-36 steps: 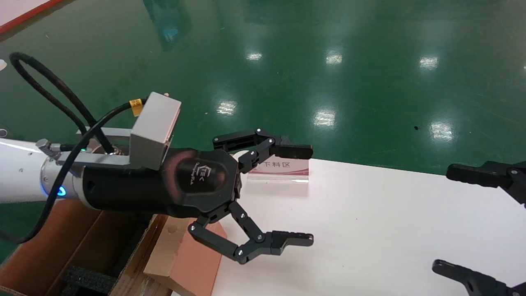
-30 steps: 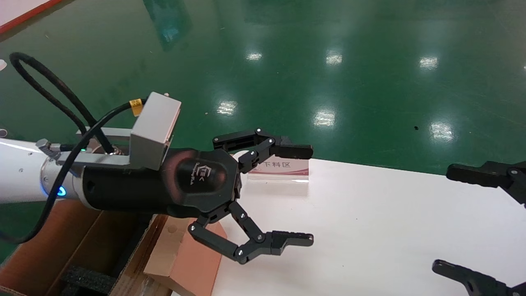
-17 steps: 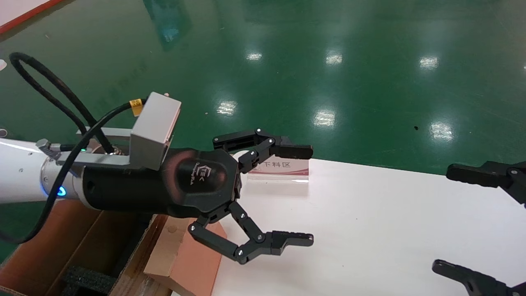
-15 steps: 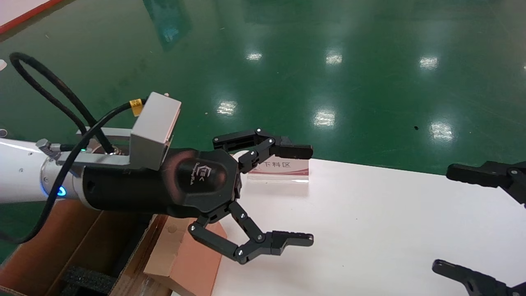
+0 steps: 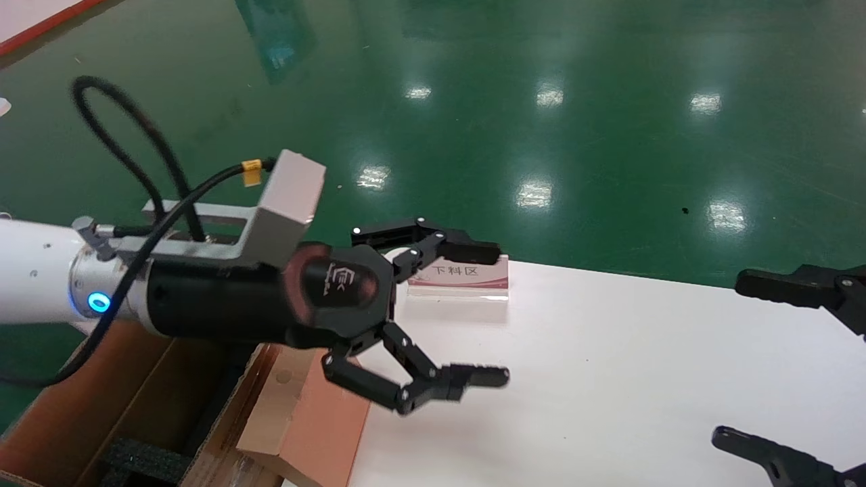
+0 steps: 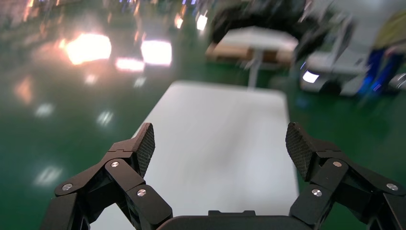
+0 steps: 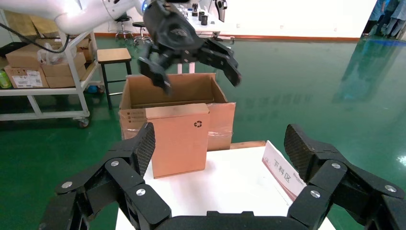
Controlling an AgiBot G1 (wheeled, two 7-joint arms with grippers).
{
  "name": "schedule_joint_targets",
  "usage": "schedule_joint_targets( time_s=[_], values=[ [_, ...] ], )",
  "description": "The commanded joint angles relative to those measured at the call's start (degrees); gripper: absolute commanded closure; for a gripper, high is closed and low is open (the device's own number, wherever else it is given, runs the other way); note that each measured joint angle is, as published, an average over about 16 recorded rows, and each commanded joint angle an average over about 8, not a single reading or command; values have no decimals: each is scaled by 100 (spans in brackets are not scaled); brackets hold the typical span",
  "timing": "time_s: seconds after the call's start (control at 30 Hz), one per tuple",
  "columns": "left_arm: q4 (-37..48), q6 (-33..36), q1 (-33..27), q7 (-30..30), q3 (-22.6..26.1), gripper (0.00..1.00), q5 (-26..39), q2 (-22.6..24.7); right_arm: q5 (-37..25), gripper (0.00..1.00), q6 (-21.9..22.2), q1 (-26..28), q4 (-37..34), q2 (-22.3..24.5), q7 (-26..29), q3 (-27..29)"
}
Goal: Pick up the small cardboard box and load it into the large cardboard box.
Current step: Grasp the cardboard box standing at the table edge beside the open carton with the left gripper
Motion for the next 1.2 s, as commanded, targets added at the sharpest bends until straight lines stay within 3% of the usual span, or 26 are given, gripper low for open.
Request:
schedule_joint_targets(
  time_s=[0.03,0.33,0.57,0.9,1.2],
  values=[
    [-117,-142,-95,-212,64,0,216,-103,0,0,0,1,-1,0,-1,-1],
    [-171,387,-1298,-1641,706,0,1383,-269,3,0,1,2,-2,1,-3,-5],
    [-144,716,-2147,-2737,1392,0,1913,-252,5,0,2,3,-2,3,-4,-8],
    [-140,791,-3169,-4194,2603,0,2517,-409,8,0,4,4,-2,4,-6,-12],
    [-154,837,-4213,-5022,3868,0,2895,-449,10,0,5,4,-2,6,-8,-16]
  ],
)
